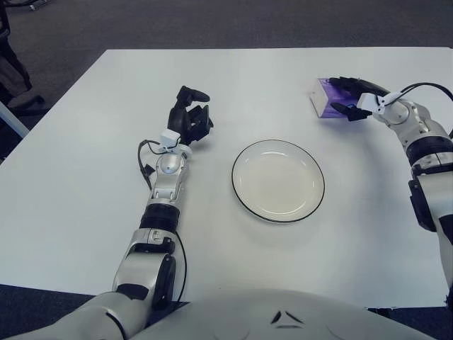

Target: Put the tissue paper into the plate.

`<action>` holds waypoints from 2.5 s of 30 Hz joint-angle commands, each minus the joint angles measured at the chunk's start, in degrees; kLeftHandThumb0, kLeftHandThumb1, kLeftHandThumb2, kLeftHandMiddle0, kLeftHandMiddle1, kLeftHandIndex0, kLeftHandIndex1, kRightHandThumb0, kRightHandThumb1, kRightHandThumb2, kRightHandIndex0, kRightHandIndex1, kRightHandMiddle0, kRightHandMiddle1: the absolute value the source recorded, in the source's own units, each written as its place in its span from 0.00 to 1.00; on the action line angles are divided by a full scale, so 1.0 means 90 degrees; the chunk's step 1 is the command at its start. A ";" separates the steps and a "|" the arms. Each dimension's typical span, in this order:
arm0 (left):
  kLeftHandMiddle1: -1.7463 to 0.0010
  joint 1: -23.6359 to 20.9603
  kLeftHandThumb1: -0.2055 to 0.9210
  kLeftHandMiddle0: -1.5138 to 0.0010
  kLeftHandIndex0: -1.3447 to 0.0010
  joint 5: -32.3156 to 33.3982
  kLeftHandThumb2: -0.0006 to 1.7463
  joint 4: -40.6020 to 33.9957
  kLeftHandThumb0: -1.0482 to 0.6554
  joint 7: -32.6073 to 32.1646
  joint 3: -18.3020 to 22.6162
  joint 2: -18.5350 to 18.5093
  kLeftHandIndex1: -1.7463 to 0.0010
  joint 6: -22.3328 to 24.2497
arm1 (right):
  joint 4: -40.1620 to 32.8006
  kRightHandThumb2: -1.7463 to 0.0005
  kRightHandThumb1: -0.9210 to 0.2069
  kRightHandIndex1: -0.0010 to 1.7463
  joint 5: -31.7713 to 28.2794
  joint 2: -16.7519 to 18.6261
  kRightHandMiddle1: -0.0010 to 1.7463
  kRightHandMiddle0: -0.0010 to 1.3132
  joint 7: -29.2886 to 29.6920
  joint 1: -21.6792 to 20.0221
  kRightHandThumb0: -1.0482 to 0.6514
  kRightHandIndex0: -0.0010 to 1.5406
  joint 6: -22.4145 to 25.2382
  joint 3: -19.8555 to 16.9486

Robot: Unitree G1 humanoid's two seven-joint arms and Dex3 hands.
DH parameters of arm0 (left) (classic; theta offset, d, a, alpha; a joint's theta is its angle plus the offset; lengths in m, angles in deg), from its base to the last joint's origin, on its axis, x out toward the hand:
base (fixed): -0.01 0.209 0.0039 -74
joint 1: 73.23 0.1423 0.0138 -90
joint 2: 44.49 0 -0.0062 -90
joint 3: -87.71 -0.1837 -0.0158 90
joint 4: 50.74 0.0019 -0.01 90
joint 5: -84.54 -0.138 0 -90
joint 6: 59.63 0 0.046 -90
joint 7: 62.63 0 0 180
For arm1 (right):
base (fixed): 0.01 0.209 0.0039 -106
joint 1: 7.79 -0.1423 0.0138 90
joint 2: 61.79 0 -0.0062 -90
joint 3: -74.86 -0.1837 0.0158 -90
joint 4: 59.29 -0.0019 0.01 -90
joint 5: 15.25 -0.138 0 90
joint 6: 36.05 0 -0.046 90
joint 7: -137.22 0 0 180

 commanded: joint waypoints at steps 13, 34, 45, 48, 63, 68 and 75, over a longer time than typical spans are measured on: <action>0.00 0.1066 0.83 0.44 0.77 -0.0034 0.44 0.0322 0.40 -0.0123 -0.0063 0.0238 0.00 0.0061 | -0.0361 0.49 0.00 0.00 -0.0410 -0.0323 0.00 0.10 -0.0583 0.1222 0.05 0.07 -0.1223 0.0058; 0.00 0.0933 0.82 0.44 0.76 -0.0002 0.45 0.0498 0.40 -0.0087 -0.0020 0.0173 0.00 0.0042 | -0.4937 0.53 0.00 0.00 -0.1523 -0.1399 0.00 0.09 -0.2044 0.3319 0.04 0.04 0.0105 -0.0531; 0.00 0.0898 0.82 0.44 0.76 -0.0011 0.45 0.0561 0.40 -0.0093 -0.0019 0.0161 0.00 0.0012 | -0.5313 0.54 0.00 0.00 -0.1327 -0.1391 0.00 0.08 -0.1691 0.3385 0.04 0.04 0.0060 -0.0724; 0.00 0.0893 0.82 0.44 0.76 -0.0014 0.45 0.0583 0.40 -0.0095 -0.0020 0.0161 0.00 -0.0003 | -0.5348 0.55 0.00 0.00 -0.1269 -0.1390 0.00 0.08 -0.1599 0.3375 0.04 0.04 0.0068 -0.0756; 0.00 0.0920 0.82 0.44 0.76 -0.0038 0.45 0.0582 0.40 -0.0116 -0.0045 0.0181 0.00 -0.0037 | -0.5419 0.57 0.00 0.00 -0.0984 -0.1337 0.00 0.08 -0.1381 0.3196 0.05 0.04 0.0206 -0.0775; 0.00 0.0938 0.83 0.44 0.76 -0.0049 0.45 0.0567 0.40 -0.0129 -0.0057 0.0195 0.00 -0.0047 | -0.5405 0.57 0.00 0.00 -0.0892 -0.1304 0.00 0.08 -0.1354 0.3127 0.06 0.04 0.0248 -0.0764; 0.00 0.0955 0.83 0.44 0.76 -0.0065 0.44 0.0548 0.40 -0.0149 -0.0069 0.0209 0.00 -0.0047 | -0.5346 0.57 0.00 0.00 -0.0678 -0.1247 0.00 0.08 -0.1209 0.3026 0.06 0.04 0.0307 -0.0710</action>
